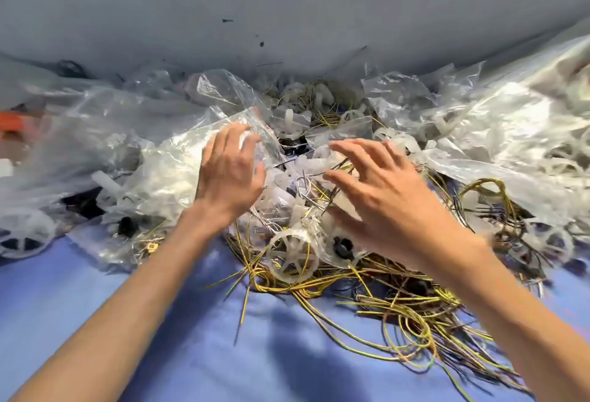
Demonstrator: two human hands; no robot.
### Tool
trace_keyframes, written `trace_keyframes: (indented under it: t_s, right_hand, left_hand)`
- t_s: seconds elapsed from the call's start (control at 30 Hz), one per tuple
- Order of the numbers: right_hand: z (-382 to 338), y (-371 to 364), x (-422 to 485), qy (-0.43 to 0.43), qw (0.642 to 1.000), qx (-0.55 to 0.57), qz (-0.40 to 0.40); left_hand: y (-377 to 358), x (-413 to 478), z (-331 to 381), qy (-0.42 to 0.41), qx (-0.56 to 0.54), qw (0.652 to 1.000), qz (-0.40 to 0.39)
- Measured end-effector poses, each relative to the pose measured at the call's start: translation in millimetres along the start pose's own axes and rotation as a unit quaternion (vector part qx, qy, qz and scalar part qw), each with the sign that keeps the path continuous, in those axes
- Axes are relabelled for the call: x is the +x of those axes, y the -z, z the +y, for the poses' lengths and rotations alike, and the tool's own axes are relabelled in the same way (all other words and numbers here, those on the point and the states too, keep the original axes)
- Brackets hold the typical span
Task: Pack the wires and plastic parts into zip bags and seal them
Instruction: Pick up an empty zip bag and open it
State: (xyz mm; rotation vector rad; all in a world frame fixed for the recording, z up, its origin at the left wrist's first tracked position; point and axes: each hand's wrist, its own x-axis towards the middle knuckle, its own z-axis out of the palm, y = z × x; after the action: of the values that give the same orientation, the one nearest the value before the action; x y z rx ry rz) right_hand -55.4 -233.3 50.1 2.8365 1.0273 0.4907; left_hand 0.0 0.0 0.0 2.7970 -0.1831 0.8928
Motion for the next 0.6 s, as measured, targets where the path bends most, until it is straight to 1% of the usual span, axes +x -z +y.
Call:
trace_keyframes:
  t_s: [0.03, 0.07, 0.1, 0.13, 0.23, 0.3, 0.37, 0.43, 0.53, 0.6]
  right_hand:
    - [-3, -12, 6, -0.043, 0.998, -0.034, -0.037]
    - [-6, -23, 10, -0.063, 0.995, -0.050, -0.058]
    - [-7, -39, 13, -0.061, 0.993, -0.070, -0.068]
    - [-12, -47, 13, -0.055, 0.991, -0.080, -0.096]
    - [-3, -63, 14, -0.061, 0.992, -0.067, -0.092]
    - [2, -66, 13, -0.065, 0.996, -0.031, -0.058]
    - [4, -75, 14, -0.066, 0.997, -0.006, -0.040]
    - [9, -83, 19, -0.073, 0.997, -0.001, -0.005]
    - [24, -89, 30, -0.096, 0.995, -0.018, -0.005]
    - [35, -92, 38, -0.110, 0.993, -0.029, -0.015]
  left_hand:
    - [-8, 8, -5, 0.040, 0.031, 0.998, -0.029]
    - [-13, 13, -9, 0.079, 0.048, 0.994, -0.058]
    - [-23, 18, -18, 0.109, 0.064, 0.988, -0.090]
    - [-29, 20, -23, 0.132, 0.062, 0.982, -0.123]
    - [-48, 18, -43, 0.137, 0.087, 0.974, -0.159]
    - [-50, 14, -51, 0.131, 0.086, 0.976, -0.153]
    - [-52, 5, -56, 0.148, 0.068, 0.975, -0.152]
    - [-53, 0, -58, 0.174, 0.036, 0.975, -0.134]
    - [-48, 2, -61, 0.190, -0.026, 0.979, -0.072]
    - [-40, 5, -58, 0.166, -0.049, 0.985, -0.012]
